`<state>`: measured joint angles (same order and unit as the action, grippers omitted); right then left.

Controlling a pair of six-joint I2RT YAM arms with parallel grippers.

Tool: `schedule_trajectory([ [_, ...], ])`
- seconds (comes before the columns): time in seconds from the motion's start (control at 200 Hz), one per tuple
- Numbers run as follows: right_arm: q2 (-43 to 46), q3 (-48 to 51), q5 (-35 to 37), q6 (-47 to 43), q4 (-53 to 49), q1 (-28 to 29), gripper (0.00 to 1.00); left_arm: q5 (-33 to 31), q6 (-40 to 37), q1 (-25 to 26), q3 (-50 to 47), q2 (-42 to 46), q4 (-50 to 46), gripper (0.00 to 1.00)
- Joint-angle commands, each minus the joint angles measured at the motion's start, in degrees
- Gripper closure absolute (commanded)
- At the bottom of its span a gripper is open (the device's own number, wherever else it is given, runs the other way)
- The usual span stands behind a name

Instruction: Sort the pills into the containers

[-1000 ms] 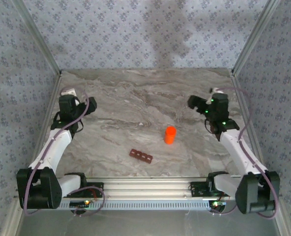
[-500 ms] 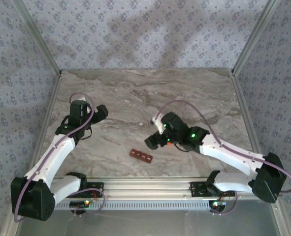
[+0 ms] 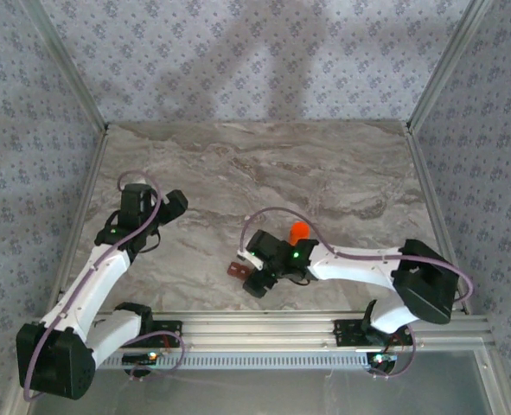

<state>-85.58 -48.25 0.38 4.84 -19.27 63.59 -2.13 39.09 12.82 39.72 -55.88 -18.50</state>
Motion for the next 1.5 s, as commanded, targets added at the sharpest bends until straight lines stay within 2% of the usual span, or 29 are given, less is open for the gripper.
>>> schedule_trajectory([
  [0.0,-1.93,-1.06,2.58,-1.14,1.12,0.42,0.11,1.4,0.69,0.19,-0.89,1.5,-0.57,0.02],
  [0.425,-6.02,-0.12,5.1,-1.14,4.73,0.66,0.16,3.63,1.1,0.19,-2.18,3.37,0.41,0.02],
  [1.109,-9.33,2.44,4.01,-1.24,7.81,-0.14,0.28,8.86,2.95,0.19,-3.25,4.46,1.28,0.02],
  [1.239,-9.21,2.83,3.52,-1.06,8.18,-0.25,0.36,8.59,3.73,0.19,-3.25,4.16,0.89,0.02],
  [1.424,-7.23,3.09,2.92,-0.41,7.89,-0.57,0.53,11.89,7.46,0.19,-3.47,3.32,1.67,0.02],
  [1.494,-5.61,2.9,2.75,0.52,7.36,-1.06,0.54,12.84,10.75,0.19,-3.75,3.46,2.53,0.02],
])
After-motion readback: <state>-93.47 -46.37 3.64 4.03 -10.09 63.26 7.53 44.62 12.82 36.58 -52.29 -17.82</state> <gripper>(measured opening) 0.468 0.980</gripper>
